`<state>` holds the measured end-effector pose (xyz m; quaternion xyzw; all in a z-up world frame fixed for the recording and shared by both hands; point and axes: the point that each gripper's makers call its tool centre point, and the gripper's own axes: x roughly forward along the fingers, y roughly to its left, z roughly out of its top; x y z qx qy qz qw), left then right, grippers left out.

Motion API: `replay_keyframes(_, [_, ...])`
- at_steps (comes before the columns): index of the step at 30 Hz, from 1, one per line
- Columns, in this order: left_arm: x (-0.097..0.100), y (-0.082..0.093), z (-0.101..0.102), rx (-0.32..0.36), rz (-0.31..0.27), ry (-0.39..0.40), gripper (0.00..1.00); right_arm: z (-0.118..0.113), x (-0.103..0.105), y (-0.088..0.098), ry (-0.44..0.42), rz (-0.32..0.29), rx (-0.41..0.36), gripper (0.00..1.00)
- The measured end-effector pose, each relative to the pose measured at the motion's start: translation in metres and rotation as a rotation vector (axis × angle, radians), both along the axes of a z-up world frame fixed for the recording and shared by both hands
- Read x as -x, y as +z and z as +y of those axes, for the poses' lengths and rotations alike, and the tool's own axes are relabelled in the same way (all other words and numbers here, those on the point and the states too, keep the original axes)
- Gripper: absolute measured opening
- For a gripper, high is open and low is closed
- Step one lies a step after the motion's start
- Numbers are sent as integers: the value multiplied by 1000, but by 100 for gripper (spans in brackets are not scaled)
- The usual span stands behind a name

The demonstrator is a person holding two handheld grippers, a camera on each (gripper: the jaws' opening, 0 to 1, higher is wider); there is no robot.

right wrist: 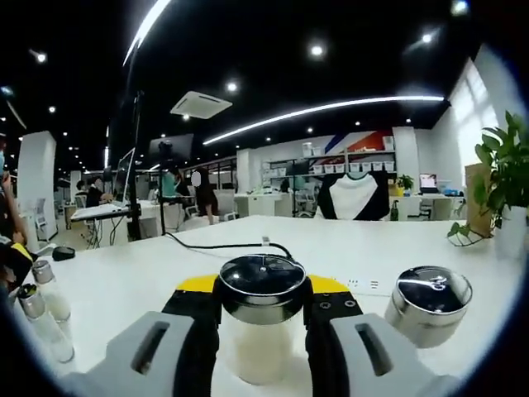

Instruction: Rotate the seasoning bottle until the label or dispensing opening points toward the visible target arrow and the bottle remains upright within the marked orientation range

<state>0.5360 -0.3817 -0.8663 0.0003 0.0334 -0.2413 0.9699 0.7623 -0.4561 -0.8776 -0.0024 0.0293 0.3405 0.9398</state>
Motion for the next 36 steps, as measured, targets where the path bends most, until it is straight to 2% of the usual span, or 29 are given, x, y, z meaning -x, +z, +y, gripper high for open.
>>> replay_keyframes(6, [2, 4, -7, -3, -10, -14, 75, -6, 8, 15, 0, -24, -34, 36])
replay_keyframes(16, [11, 6, -45, -16, -24, -108, 72, -10, 37, 36, 23, -83, -30, 36])
replay_keyframes(24, [14, -6, -64, -21, 3, -146, 72, -16, 63, 35, 38, -96, -36, 36])
replay_keyframes(36, [10, -24, -75, -29, 41, -148, 71, -17, 101, 32, 67, -106, -51, 36])
